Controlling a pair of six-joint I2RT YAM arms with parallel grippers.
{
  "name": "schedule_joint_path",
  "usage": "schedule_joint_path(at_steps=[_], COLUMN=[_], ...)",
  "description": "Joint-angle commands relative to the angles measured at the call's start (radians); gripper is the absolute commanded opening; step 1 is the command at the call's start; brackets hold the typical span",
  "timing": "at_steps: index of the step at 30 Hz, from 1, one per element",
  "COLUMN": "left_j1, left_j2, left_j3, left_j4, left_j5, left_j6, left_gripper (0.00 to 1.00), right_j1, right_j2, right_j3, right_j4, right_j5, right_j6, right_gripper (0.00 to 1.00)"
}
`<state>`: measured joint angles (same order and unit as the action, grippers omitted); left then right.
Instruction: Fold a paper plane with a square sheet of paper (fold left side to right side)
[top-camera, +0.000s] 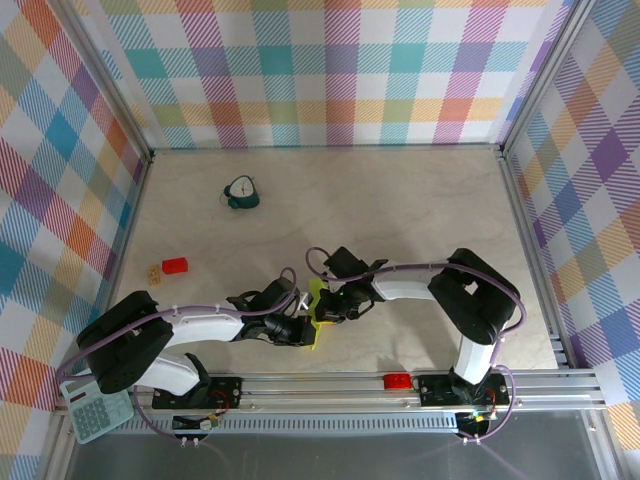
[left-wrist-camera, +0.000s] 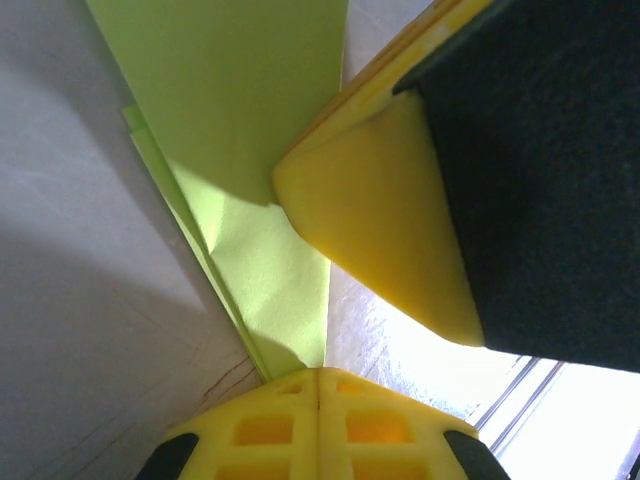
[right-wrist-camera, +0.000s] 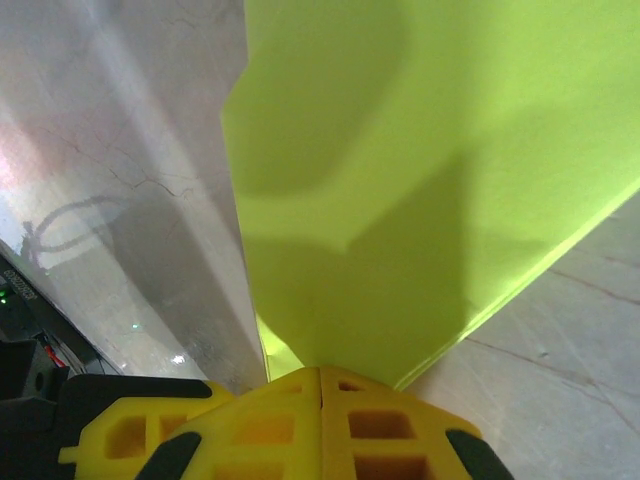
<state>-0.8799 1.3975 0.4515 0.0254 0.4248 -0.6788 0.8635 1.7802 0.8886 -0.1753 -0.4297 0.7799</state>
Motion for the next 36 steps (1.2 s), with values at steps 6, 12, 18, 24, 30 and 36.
schedule_joint_path(at_steps=[6,12,18,24,30,36], left_j1=[-0.01,-0.011,-0.01,-0.012,-0.011,-0.012], left_j2=[0.032,0.034,0.032,0.038,0.034,0.023], left_j3=[-0.048,-0.056,-0.056,-0.059,-0.062,-0.068], left_j4=[-0.124,-0.113,-0.113,-0.101,-0.099,-0.095], left_j5=[-0.061,-0.056,-0.057,-0.053,-0.052,-0.055], left_j6=[0.012,0.004,0.003,-0.004,-0.005,-0.011], left_gripper=[0.0,0.0,0.0,0.0,0.0,0.0], right_j1=[-0.06,-0.105,-0.157,-0.207,-0.255,-0.302], right_j2=[0.034,0.053,0.072,0.101,0.131,0.164], right_j3=[0.043,0.065,0.087,0.131,0.186,0.237], right_j4=[-0.065,-0.077,-0.088,-0.103,-0.131,-0.163], right_j5=[0.094,0.098,0.1,0.097,0.096,0.097], right_j6=[-0.059,-0.085,-0.117,-0.149,-0.177,-0.206], right_gripper=[0.0,0.0,0.0,0.0,0.0,0.0])
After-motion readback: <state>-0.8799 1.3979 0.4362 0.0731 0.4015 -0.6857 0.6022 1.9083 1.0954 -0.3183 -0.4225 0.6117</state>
